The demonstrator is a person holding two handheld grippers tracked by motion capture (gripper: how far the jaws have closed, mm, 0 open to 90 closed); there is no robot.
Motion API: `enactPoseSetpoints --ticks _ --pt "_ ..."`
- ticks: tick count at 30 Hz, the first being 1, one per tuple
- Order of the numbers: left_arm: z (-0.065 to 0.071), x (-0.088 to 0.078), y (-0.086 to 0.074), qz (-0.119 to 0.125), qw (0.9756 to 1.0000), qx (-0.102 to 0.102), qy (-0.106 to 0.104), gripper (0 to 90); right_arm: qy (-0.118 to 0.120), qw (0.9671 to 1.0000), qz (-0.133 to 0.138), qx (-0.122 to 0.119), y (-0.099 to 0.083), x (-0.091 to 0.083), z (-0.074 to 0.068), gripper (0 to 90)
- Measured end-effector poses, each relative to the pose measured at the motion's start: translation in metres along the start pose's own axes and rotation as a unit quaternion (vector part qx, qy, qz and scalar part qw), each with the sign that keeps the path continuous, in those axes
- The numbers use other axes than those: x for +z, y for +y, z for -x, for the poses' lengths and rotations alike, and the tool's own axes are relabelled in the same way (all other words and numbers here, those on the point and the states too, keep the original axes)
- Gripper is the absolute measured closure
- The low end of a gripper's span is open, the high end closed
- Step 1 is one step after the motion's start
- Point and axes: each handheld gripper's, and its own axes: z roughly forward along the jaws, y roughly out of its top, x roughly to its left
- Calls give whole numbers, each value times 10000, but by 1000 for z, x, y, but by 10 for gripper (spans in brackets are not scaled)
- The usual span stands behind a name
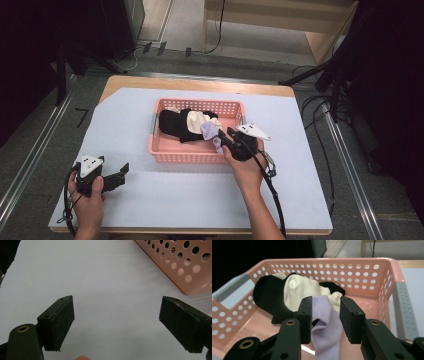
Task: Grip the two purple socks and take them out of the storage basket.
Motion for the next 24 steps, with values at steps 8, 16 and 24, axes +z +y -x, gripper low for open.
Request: enactPoseSetpoints --ticks 8,16,24 --pt "0 0 0 -7 10000 -12 17 139 -139 9989 -450 73 4 23 -8 575" --pt "0 0 0 -1 10000 -13 -3 139 -397 9964 -735 161 4 40 -10 564" --pt "-1 0 0 -18 10000 -21 -7 139 -433 9883 -1461 98 -1 55 -17 863"
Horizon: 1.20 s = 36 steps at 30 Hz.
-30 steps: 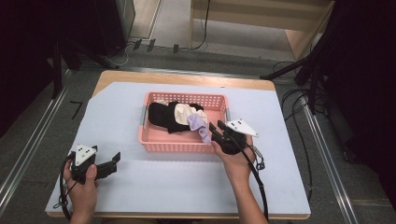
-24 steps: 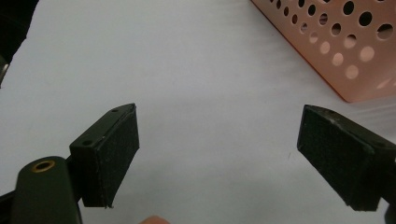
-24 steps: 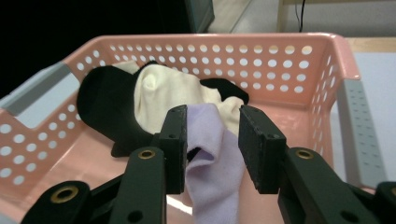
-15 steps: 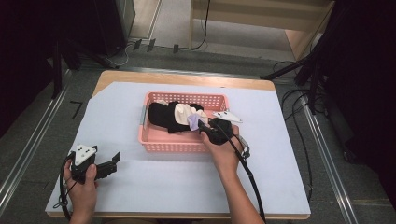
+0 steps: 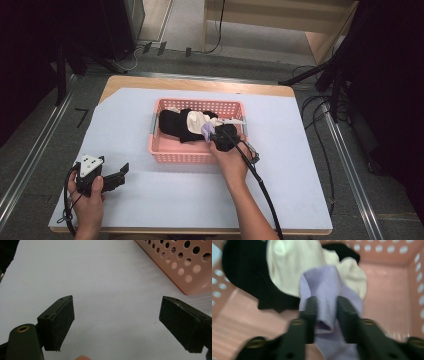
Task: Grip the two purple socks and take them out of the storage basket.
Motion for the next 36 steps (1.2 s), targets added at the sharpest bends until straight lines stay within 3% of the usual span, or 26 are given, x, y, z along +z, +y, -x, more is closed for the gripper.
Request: enactPoseSetpoints --ticks 2,3,4,5,6,7,9,10,11,13,18,19,20,21,22,24,26,30,32,34,36 --pt "0 0 0 9 10000 -1 -13 139 18 10000 -7 28 0 -1 0 872" --pt "0 0 0 5 10000 6 -16 139 86 9996 275 -46 0 -7 1 877" --pt "0 0 0 5 10000 6 -16 139 86 9996 275 -46 0 -7 1 877" --pt "0 0 0 3 10000 0 -17 139 74 9993 373 -61 1 -9 1 878" --pt "0 0 0 2 10000 -2 -19 139 69 9976 662 -173 2 -17 1 879" --pt "0 0 0 2 10000 -2 -19 139 69 9976 662 -173 2 -17 1 879" --pt "0 0 0 3 10000 -9 -14 139 -10 9943 1032 -253 5 -29 3 879" --pt "0 0 0 3 10000 -9 -14 139 -10 9943 1032 -253 5 -29 3 879" --pt "0 0 0 5 10000 -11 -10 139 40 9901 1362 -342 7 -36 6 879" --pt "0 0 0 1 10000 1 -10 139 91 9888 1451 -344 8 -39 6 879" --pt "0 0 0 15 10000 5 11 139 258 9768 2077 -454 9 -52 9 880" --pt "0 0 0 15 10000 3 12 139 265 9730 2236 -500 10 -55 11 880" --pt "0 1 0 24 10000 -1 15 139 257 9658 2507 -611 11 -60 13 879" --pt "0 1 0 24 10000 -1 15 139 257 9658 2507 -611 11 -60 13 879" --pt "0 1 0 24 10000 -6 13 139 260 9635 2589 -628 11 -62 13 880" --pt "0 0 0 19 10000 9 3 139 288 9549 2862 -743 11 -66 15 879" --pt "0 0 0 22 10000 0 -2 139 203 9397 3296 -890 10 -71 17 879" --pt "0 0 0 19 10000 -11 -1 139 78 9241 3716 -887 11 -82 20 879" --pt "0 0 0 20 10000 -28 -10 139 64 9201 3822 -851 12 -86 23 879" --pt "0 1 0 23 10000 -33 -10 139 -97 9173 3898 -805 13 -91 30 879" --pt "0 1 0 25 10000 -39 -9 139 -199 9167 3917 -761 13 -93 37 879"
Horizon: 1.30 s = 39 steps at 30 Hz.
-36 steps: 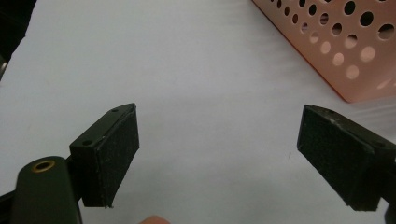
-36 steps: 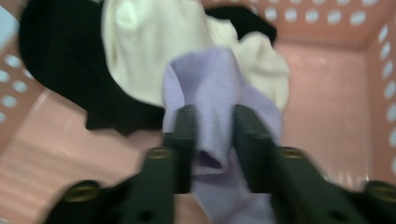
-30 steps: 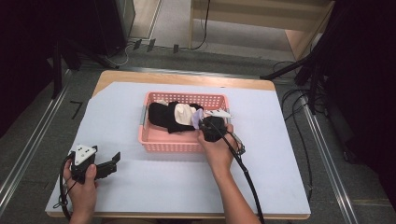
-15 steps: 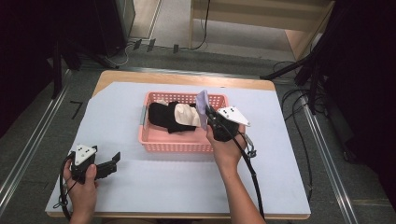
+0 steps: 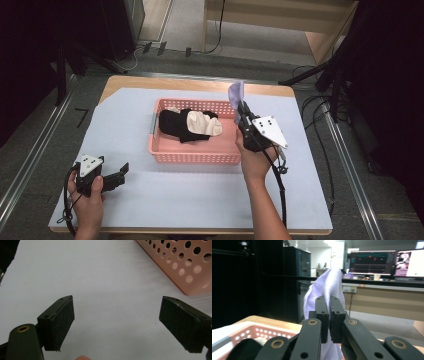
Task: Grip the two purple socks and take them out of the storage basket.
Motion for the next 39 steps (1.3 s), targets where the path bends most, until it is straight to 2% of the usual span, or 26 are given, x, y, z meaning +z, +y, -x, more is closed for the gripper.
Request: enactPoseSetpoints --ticks 4,9,10,12,13,17,20,21,22,24,25,26,27,29,30,34,36,37,39 --pt "0 0 0 -6 10000 5 2 139 -158 9999 -48 26 -1 -3 11 879" --pt "0 0 0 -19 10000 29 13 139 -474 9986 -218 -29 -10 -11 32 879" --pt "0 0 0 -21 10000 29 10 139 -628 9976 -299 -1 -16 -16 42 879" --pt "0 0 0 -16 10000 33 21 139 -677 9972 -330 -10 -18 -17 46 879" --pt "0 0 0 -15 10000 35 26 139 -845 9953 -476 -55 -25 -21 56 879" --pt "0 0 0 -14 10000 36 31 139 -1095 9908 -783 -168 -40 -28 69 879" --pt "1 0 0 3 10000 18 29 139 -1350 9850 -1075 -51 -53 -34 80 872" --pt "1 0 0 3 10000 18 29 139 -1350 9850 -1075 -51 -53 -34 80 872" --pt "1 0 0 7 10000 19 31 139 -1406 9830 -1179 70 -57 -36 84 849" --pt "1 0 0 5 10000 27 35 139 -1382 9811 -1304 371 -63 -39 91 687" --pt "1 0 0 3 10000 28 41 139 -1387 9805 -1331 413 -64 -40 93 645" --pt "1 0 0 1 10000 27 42 139 -1393 9804 -1336 383 -63 -41 92 599" --pt "1 0 0 -2 10000 31 43 139 -1369 9822 -1231 378 -59 -41 89 506" --pt "1 0 0 -16 10000 49 44 139 -1222 9849 -1170 378 -52 -39 82 496" --pt "1 0 0 -16 10000 49 44 139 -1222 9849 -1170 378 -52 -39 82 496" --pt "1 0 0 -6 10000 46 41 139 -865 9895 -1110 325 -37 -28 58 451" --pt "1 0 0 -5 10000 52 40 139 -701 9903 -1161 318 -32 -21 46 431" --pt "1 0 0 -4 10000 48 39 140 -492 9911 -1191 323 -28 -11 31 418" --pt "1 0 0 -2 10000 48 35 139 -430 9908 -1230 355 -27 -8 25 417"
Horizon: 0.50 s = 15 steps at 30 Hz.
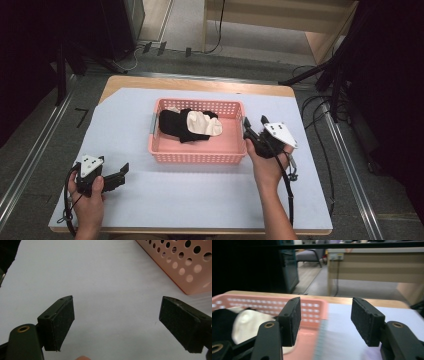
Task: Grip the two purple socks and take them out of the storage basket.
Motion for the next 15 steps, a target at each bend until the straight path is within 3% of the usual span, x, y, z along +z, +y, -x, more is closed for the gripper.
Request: enactPoseSetpoints --ticks 5,7,8,9,12,15 --pt "0 0 0 5 10000 -3 -2 139 381 9989 -263 -83 3 21 -35 404" --pt "0 0 0 3 10000 -5 -4 139 518 9978 -396 -149 2 29 -47 396" --pt "-1 0 0 -3 10000 -1 -9 139 636 9963 -532 -215 2 37 -59 390" --pt "-1 0 0 -3 10000 -1 -9 139 636 9963 -532 -215 2 37 -59 390" --pt "-1 0 0 -4 10000 -8 -15 139 808 9933 -782 -249 2 50 -76 360" --pt "-1 0 0 -4 10000 -11 -15 139 926 9881 -1206 -245 3 63 -93 339"
